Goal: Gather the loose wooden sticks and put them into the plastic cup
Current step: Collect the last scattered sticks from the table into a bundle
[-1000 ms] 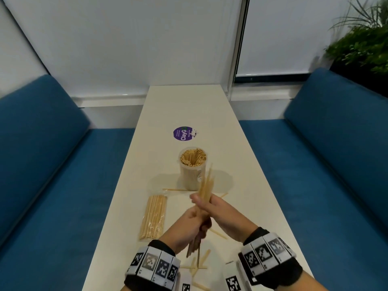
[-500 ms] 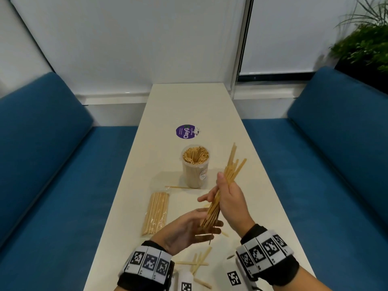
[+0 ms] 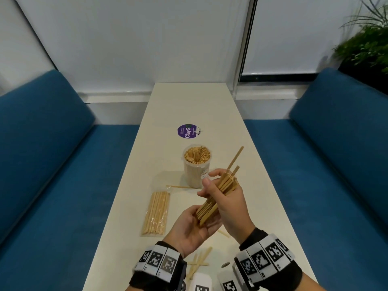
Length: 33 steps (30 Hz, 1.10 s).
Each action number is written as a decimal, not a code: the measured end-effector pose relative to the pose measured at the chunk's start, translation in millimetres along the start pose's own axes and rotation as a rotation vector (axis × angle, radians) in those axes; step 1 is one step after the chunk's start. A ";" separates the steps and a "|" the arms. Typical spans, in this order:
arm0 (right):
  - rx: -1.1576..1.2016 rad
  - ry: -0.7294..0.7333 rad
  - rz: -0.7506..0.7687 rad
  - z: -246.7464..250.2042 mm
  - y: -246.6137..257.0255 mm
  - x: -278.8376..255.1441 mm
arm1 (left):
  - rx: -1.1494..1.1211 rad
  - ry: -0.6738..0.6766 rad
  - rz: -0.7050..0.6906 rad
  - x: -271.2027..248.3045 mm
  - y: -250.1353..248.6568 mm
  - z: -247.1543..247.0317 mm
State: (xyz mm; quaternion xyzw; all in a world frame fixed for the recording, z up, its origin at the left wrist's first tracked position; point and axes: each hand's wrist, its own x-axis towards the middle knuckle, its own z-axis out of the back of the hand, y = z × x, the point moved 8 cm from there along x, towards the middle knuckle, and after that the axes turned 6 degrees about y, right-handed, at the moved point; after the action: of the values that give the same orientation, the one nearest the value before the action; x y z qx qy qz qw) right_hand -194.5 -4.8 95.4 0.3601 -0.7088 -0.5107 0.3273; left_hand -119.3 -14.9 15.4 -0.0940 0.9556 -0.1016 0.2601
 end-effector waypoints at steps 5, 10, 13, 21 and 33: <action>0.131 -0.033 -0.039 0.7 -0.1 0.2 | -0.052 0.020 -0.005 -1.8 3.8 -9.1; 0.104 0.025 -0.079 -6.3 -9.3 -1.3 | -0.030 0.039 -0.004 -6.6 0.3 -19.8; 0.061 0.087 -0.079 -11.0 -9.3 -3.8 | -0.029 0.081 0.001 -8.0 -2.1 -26.8; 0.025 0.058 -0.131 -12.5 -4.9 -1.8 | 0.061 0.113 0.008 -5.0 -1.2 -23.4; -1.265 0.559 -0.376 38.0 -101.5 -39.9 | 1.961 -0.496 0.077 -34.9 -52.8 115.3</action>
State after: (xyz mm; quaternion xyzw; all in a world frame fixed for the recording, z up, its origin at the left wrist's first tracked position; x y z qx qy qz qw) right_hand -187.1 25.2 -15.8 0.3347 -0.0924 -0.7601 0.5492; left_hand -23.5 -74.4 -52.3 0.1737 0.3721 -0.8109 0.4169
